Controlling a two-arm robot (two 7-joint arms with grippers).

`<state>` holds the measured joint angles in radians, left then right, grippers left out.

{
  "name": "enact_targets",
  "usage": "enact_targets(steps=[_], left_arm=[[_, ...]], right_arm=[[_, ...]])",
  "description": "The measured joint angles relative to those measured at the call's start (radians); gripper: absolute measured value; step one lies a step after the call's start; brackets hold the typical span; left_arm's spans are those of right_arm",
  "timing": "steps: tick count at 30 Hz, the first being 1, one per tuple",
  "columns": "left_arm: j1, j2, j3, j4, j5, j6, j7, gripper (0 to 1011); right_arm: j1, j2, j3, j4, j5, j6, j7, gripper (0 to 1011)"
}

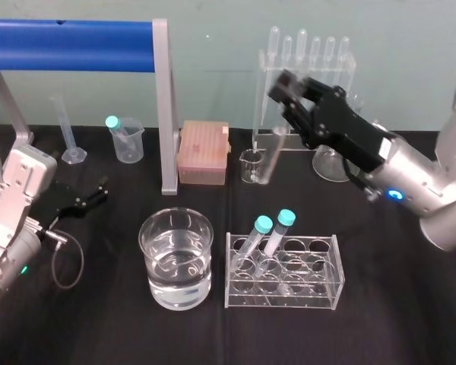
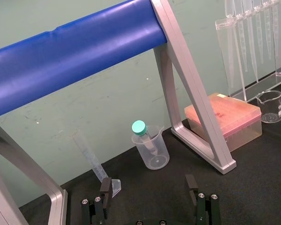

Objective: Hold the test tube with one hand and immerse one end into the beaker, then return it to the test tube rack.

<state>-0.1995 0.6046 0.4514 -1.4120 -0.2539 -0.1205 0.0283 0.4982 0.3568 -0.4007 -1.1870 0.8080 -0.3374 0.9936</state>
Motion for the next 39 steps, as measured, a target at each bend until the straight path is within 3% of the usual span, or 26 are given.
enact_targets(steps=[8, 14, 33, 39], left_arm=[[0.0, 0.0, 0.0, 0.0, 0.0, 0.0, 0.0, 1000], [0.0, 0.0, 0.0, 0.0, 0.0, 0.0, 0.0, 1000], [0.0, 0.0, 0.0, 0.0, 0.0, 0.0, 0.0, 1000], [0.0, 0.0, 0.0, 0.0, 0.0, 0.0, 0.0, 1000]], right_arm=[[0.075, -0.064, -0.079, 0.002, 0.075, 0.054, 0.149, 226], [0.112, -0.093, -0.149, 0.027, 0.088, 0.096, 0.218, 226], [0.205, -0.131, -0.296, 0.205, 0.006, 0.109, 0.262, 226], [0.221, -0.141, -0.324, 0.222, -0.021, 0.121, 0.258, 226]])
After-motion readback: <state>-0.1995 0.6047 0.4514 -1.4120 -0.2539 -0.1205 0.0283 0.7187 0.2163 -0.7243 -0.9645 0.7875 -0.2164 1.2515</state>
